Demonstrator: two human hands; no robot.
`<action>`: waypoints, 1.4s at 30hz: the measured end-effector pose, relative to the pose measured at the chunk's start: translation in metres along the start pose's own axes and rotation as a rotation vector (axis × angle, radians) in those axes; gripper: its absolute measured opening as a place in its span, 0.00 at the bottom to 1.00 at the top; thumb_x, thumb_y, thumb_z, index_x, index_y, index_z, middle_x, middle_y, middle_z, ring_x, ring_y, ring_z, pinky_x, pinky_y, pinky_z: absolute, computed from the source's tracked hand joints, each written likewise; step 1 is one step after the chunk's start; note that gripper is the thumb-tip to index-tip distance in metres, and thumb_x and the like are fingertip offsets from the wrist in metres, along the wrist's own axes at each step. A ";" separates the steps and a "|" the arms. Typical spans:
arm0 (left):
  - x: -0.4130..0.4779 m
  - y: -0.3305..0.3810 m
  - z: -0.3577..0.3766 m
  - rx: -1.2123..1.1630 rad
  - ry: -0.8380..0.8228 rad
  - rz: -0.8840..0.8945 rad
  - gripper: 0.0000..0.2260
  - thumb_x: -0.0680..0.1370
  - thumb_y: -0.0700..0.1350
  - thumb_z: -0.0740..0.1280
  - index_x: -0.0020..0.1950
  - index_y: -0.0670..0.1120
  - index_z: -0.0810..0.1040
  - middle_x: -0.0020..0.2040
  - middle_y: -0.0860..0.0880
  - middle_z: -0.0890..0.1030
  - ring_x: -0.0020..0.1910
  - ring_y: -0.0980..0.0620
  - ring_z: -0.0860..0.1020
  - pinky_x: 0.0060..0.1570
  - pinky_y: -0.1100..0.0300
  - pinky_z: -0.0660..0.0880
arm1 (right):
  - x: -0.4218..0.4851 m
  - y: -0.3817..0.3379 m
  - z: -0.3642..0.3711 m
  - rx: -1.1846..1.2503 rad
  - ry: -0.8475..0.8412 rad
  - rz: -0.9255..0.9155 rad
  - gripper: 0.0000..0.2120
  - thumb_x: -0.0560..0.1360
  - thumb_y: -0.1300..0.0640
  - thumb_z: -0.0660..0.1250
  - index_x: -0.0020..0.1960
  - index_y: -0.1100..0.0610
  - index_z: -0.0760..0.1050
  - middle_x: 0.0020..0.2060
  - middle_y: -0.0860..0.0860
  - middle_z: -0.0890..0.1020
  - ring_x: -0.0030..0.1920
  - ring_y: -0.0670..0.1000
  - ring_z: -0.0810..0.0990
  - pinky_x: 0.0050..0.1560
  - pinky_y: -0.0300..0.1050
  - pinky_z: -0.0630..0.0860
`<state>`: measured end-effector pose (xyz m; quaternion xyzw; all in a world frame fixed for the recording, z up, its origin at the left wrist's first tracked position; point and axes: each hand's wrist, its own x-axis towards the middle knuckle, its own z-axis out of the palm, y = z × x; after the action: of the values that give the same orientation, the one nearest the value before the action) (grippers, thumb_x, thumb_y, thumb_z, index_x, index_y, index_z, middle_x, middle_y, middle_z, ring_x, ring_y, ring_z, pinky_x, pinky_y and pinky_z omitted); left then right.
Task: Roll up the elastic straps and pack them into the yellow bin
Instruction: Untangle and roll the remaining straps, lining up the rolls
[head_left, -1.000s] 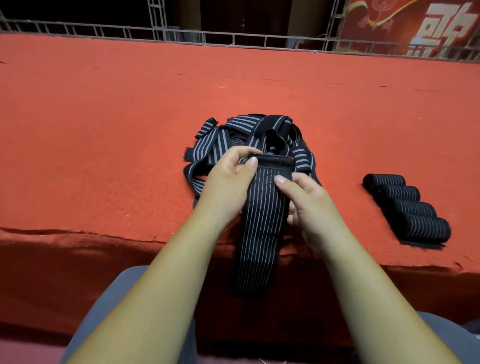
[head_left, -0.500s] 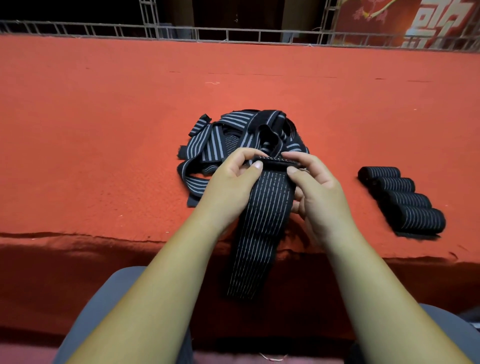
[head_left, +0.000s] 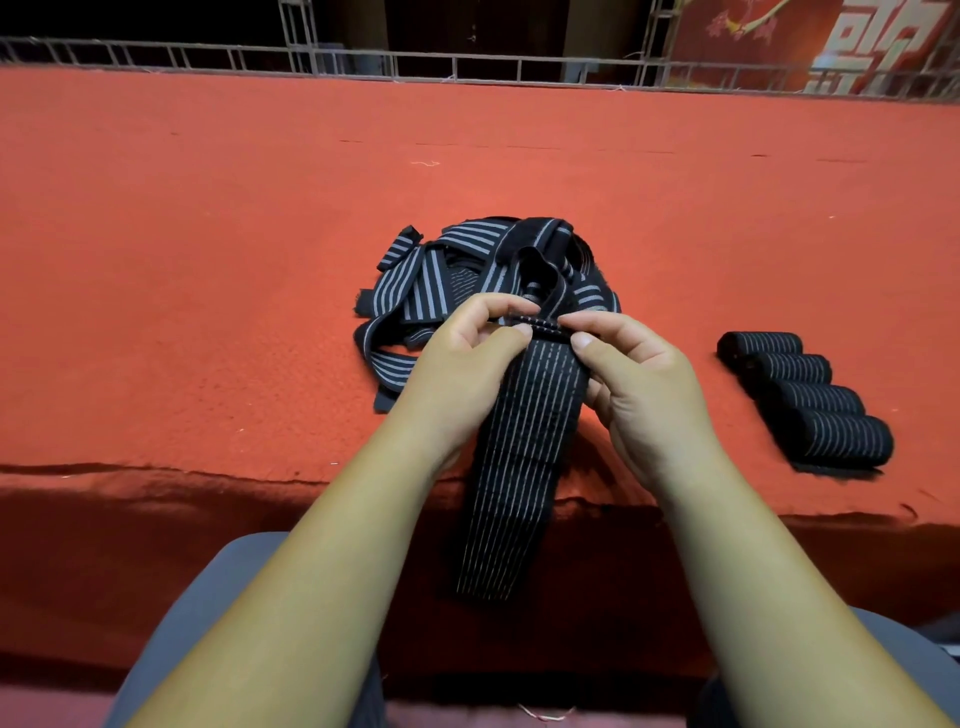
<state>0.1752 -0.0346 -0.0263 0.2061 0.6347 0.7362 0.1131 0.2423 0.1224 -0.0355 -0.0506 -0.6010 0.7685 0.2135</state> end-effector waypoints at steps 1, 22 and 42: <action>0.000 0.000 0.001 -0.008 0.006 -0.008 0.07 0.85 0.42 0.68 0.61 0.49 0.84 0.45 0.48 0.83 0.41 0.54 0.80 0.42 0.58 0.78 | 0.000 0.001 0.000 -0.013 0.005 -0.007 0.10 0.83 0.67 0.68 0.56 0.58 0.86 0.51 0.56 0.89 0.50 0.53 0.87 0.53 0.49 0.84; -0.001 -0.004 -0.001 0.134 0.108 0.026 0.07 0.85 0.50 0.72 0.55 0.48 0.86 0.46 0.49 0.88 0.44 0.56 0.84 0.47 0.58 0.81 | 0.005 0.014 -0.007 -0.335 -0.002 -0.124 0.10 0.84 0.62 0.70 0.58 0.49 0.85 0.46 0.44 0.87 0.48 0.45 0.84 0.55 0.53 0.80; 0.003 -0.014 -0.007 0.139 0.114 0.091 0.07 0.86 0.38 0.68 0.60 0.44 0.84 0.43 0.53 0.86 0.43 0.58 0.83 0.44 0.65 0.79 | 0.002 0.014 0.001 -0.500 -0.031 -0.056 0.16 0.80 0.42 0.66 0.64 0.45 0.83 0.55 0.43 0.88 0.57 0.48 0.87 0.65 0.65 0.81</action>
<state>0.1683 -0.0375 -0.0401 0.1999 0.6796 0.7052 0.0284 0.2363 0.1200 -0.0478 -0.0734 -0.7769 0.5904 0.2064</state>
